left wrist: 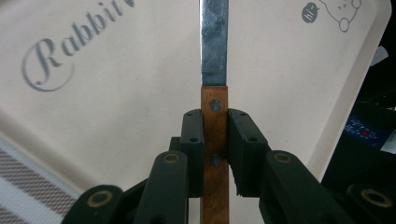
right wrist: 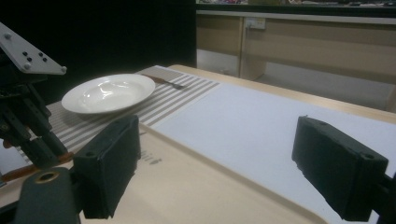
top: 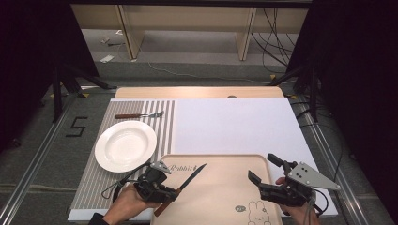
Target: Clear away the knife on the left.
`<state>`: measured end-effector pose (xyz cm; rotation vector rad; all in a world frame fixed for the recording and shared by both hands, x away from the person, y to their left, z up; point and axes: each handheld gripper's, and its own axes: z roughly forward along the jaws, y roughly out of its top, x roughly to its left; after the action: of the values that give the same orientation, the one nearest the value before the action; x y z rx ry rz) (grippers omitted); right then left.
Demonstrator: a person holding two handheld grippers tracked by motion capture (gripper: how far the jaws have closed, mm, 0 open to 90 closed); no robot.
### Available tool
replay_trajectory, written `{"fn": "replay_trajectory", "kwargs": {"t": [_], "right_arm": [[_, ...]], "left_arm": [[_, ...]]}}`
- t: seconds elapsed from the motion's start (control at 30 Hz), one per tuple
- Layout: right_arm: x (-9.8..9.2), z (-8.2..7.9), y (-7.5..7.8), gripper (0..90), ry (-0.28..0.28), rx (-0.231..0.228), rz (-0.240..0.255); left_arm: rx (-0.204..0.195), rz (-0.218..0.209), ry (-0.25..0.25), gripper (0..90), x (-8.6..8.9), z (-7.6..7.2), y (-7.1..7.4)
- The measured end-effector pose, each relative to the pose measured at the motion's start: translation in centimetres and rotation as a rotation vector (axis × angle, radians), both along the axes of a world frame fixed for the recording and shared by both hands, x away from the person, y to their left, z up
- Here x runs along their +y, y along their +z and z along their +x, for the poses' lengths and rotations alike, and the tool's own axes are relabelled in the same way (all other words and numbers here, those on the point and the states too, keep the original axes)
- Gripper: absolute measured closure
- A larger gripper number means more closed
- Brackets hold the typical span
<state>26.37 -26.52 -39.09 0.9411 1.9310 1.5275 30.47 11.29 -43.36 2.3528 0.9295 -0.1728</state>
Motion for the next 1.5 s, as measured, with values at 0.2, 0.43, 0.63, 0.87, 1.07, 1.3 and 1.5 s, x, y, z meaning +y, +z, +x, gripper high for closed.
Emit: {"fn": "replay_trajectory", "kwargs": {"t": [0.2, 0.43, 0.63, 0.87, 1.07, 1.3, 1.5], "right_arm": [[0.0, -0.1, 0.1, 16.4, 0.0, -0.002, -0.004], [0.0, -0.1, 0.0, 16.4, 0.002, 0.0, -0.005], [0.0, -0.1, 0.1, 16.5, 0.002, -0.002, -0.005], [-0.1, -0.1, 0.1, 16.6, 0.003, -0.004, -0.001], [0.0, -0.1, 0.1, 16.6, 0.005, -0.005, -0.006], [0.0, -0.1, 0.1, 16.6, 0.007, -0.005, -0.008], [0.0, -0.1, 0.0, 16.6, 0.006, -0.003, -0.007]], "left_arm": [[0.044, 0.033, -0.009, 76.7, -1.3, -0.2, -1.1], [0.073, 0.082, -0.009, 76.7, -2.2, -0.2, -2.2], [0.075, 0.134, -0.031, 76.4, -2.9, -0.4, -3.0], [0.057, 0.138, -0.061, 58.7, -3.1, -0.5, -2.5], [-0.067, 0.118, -0.091, 33.8, -3.7, -1.1, -1.5], [-0.197, 0.054, -0.122, 23.6, -4.2, -1.7, -0.6], [-0.223, 0.04, -0.137, 34.1, -4.5, -1.6, -0.6]]}}
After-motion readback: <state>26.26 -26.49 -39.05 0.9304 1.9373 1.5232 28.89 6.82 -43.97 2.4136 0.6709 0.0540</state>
